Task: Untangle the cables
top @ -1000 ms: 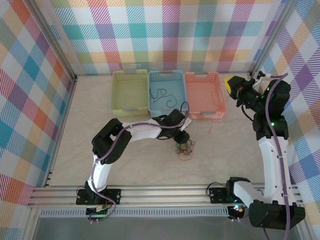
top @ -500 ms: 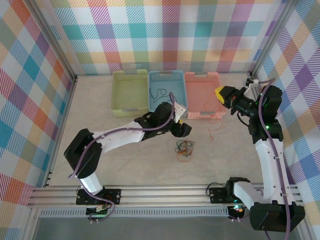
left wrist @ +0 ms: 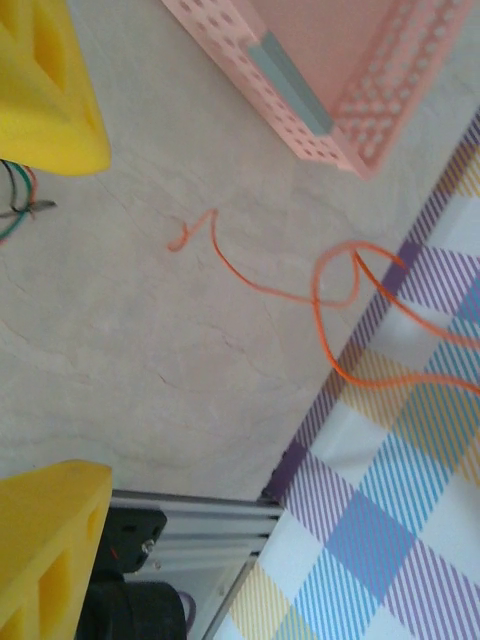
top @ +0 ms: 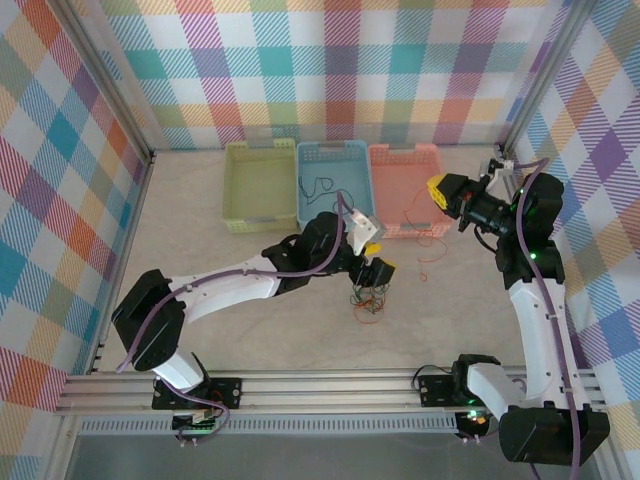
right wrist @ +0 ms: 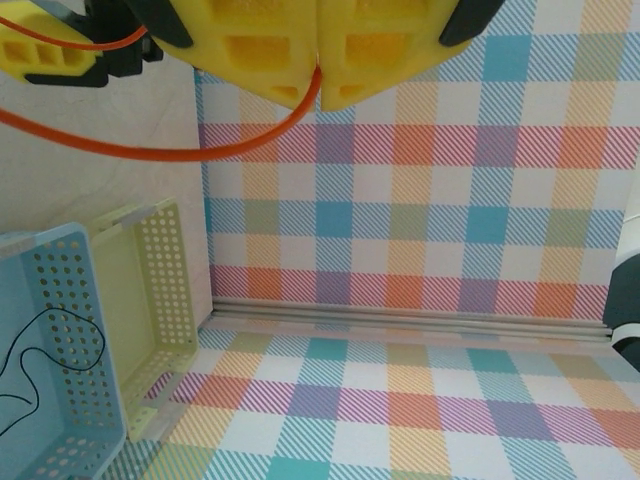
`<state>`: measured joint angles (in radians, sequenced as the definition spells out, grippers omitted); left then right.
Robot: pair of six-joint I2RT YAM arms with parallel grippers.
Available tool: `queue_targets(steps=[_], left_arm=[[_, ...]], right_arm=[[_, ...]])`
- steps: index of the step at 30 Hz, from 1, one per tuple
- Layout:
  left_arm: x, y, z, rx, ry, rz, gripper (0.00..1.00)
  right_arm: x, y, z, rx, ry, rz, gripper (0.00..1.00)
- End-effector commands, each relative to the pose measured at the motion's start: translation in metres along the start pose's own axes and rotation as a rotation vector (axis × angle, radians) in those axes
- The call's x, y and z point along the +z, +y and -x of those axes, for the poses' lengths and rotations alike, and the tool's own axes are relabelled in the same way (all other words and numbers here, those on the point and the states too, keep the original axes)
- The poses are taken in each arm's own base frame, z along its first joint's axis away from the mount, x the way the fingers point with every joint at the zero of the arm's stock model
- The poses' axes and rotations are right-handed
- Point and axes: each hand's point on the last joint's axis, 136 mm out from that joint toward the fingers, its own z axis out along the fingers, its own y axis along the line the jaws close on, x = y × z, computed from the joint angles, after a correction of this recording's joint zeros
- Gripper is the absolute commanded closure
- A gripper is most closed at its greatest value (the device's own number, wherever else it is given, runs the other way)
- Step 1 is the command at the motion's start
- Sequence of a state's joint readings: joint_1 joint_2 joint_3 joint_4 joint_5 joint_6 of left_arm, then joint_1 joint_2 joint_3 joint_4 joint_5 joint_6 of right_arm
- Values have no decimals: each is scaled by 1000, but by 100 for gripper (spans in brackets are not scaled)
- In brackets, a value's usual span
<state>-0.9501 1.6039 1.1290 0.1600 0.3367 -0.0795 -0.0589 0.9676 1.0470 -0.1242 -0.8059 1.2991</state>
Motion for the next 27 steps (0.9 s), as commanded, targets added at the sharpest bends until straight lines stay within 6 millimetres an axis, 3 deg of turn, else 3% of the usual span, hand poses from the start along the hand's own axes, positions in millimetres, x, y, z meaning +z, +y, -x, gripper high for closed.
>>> queue_targets(steps=[1,4,11,18,23,27], left_arm=[[13,-20,24,78,-68,-47,24],[26,-21,31,87,-79,-24,22],[41,2,50,69,-186,90,18],[62,-4,63,120,-303,14,18],[85,-3,59,117,-304,-24,26],[81,3,65,117,-419,1,42]], right_arm=[[1,6,-5,1,31,26,100],[2,4,-5,8,35,23,100],[1,5,-9,4,48,26,100],[2,0,-11,17,60,28,100],[2,-3,-12,22,66,25,100],[2,-4,-15,9,75,31,100]])
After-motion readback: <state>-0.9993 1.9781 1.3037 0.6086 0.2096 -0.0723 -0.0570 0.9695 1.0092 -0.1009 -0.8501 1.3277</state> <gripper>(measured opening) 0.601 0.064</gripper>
